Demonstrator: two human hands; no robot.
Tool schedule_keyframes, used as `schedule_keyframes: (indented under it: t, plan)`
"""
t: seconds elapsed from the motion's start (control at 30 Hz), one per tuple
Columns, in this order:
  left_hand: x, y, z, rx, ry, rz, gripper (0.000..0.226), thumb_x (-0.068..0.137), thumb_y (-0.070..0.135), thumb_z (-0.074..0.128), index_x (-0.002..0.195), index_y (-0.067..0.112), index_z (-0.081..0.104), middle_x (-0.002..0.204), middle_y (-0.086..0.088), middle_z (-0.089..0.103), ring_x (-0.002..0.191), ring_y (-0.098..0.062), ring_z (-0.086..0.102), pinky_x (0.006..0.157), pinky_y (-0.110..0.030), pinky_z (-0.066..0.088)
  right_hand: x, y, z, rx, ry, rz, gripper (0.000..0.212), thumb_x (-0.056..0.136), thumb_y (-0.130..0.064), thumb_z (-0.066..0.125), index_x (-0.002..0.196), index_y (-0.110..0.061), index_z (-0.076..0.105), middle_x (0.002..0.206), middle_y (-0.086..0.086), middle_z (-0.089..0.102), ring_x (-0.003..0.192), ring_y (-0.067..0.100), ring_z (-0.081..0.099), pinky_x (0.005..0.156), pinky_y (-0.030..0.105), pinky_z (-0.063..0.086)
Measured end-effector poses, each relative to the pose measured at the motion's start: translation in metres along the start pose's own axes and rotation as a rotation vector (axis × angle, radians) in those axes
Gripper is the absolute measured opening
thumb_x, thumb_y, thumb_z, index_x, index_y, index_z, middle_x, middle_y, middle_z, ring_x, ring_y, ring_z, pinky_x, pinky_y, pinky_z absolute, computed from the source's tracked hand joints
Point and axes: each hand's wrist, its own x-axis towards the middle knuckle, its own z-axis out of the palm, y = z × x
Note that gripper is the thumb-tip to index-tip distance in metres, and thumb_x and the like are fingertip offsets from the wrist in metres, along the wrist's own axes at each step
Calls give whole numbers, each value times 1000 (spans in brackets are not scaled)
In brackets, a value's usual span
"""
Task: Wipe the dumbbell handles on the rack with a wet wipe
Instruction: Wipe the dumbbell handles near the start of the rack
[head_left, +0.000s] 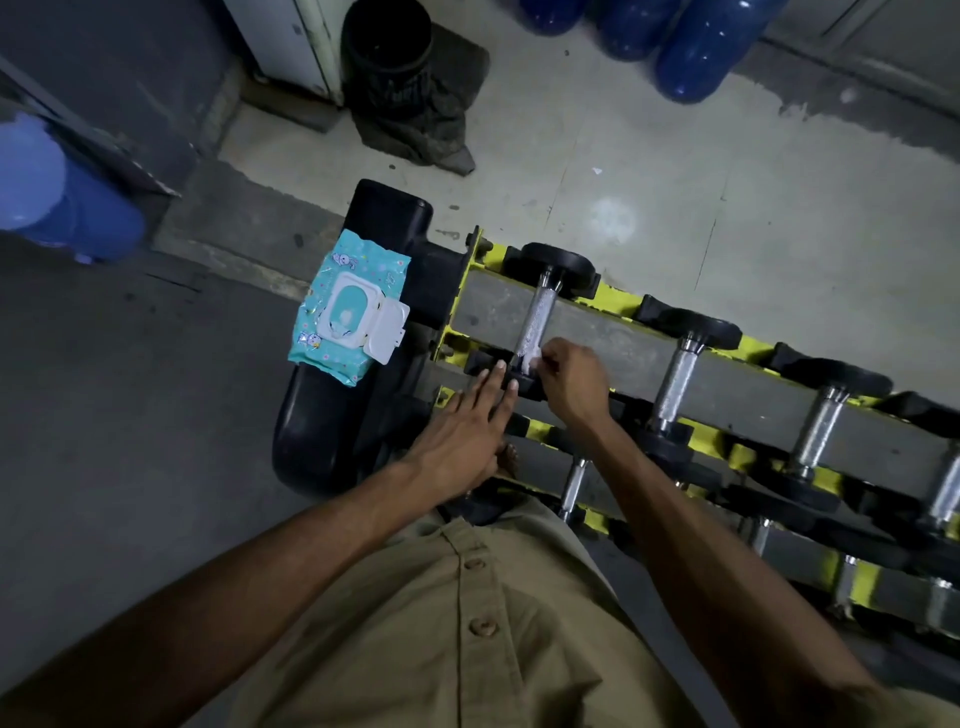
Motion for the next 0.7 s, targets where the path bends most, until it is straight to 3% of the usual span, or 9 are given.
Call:
schedule_keyframes:
  t: [0.1, 0.17, 0.27, 0.33, 0.4, 0.47, 0.57, 0.63, 0.7]
  plan:
    - [0, 1, -2, 4, -24, -2, 97, 96, 27, 59, 166, 5, -6, 170, -24, -21, 161, -38, -4, 128, -51, 23, 23, 3, 1, 249, -151, 235, 10, 86, -5, 60, 83, -9, 69, 83, 18, 70, 80, 34, 67, 65, 37, 48]
    - [0, 2, -4, 2, -30, -4, 99, 96, 27, 60, 166, 5, -7, 170, -23, -23, 161, -38, -6, 128, -51, 23, 32, 1, 4, 368, -181, 339, 25, 83, 2, 55, 97, -4, 75, 89, 20, 72, 79, 31, 67, 68, 37, 53]
    - [-1, 2, -7, 8, -34, -6, 99, 96, 28, 60, 166, 5, -7, 170, -23, -23, 161, -37, -6, 127, -51, 24, 32, -2, 7, 379, -221, 327, 31, 78, 4, 48, 92, -4, 74, 83, 20, 71, 75, 33, 68, 65, 40, 55]
    - [-1, 2, -8, 13, -31, -9, 100, 95, 28, 60, 166, 5, -7, 170, -23, -23, 161, -37, -5, 127, -51, 24, 32, 4, 5, 402, -287, 315, 23, 79, 6, 52, 84, -2, 73, 73, 17, 67, 65, 28, 63, 57, 36, 50]
    - [-1, 3, -8, 16, -35, -11, 101, 95, 29, 61, 166, 5, -8, 170, -23, -23, 161, -37, -5, 127, -51, 25, 39, 7, -1, 397, -350, 313, 13, 82, 9, 61, 83, 2, 73, 67, 12, 61, 61, 22, 56, 57, 34, 46]
    - [-1, 3, -7, 15, -40, -13, 101, 96, 29, 61, 165, 5, -9, 170, -22, -24, 161, -37, -6, 127, -51, 24, 48, 2, -7, 395, -365, 332, 16, 81, 17, 59, 76, 6, 69, 64, 11, 53, 59, 20, 50, 58, 33, 41]
    - [-1, 2, -9, 16, -46, -10, 102, 96, 29, 61, 165, 5, -10, 170, -23, -25, 161, -37, -6, 128, -51, 23, 63, -5, -12, 743, -235, 455, 28, 77, 23, 46, 78, 2, 64, 60, 13, 54, 50, 22, 50, 57, 32, 44]
    - [-1, 1, -10, 22, -52, -7, 101, 96, 28, 61, 165, 6, -10, 170, -22, -25, 161, -37, -5, 128, -50, 21, 74, -7, -16, 1015, -144, 528, 27, 83, 17, 46, 92, 0, 65, 70, 17, 59, 53, 23, 53, 63, 36, 50]
    - [-2, 2, -12, 30, -52, -3, 102, 96, 28, 61, 165, 5, -10, 170, -23, -25, 161, -36, -5, 129, -50, 20, 80, -11, -20, 1225, -135, 558, 22, 90, 11, 43, 93, 0, 62, 78, 17, 64, 59, 25, 58, 63, 36, 56]
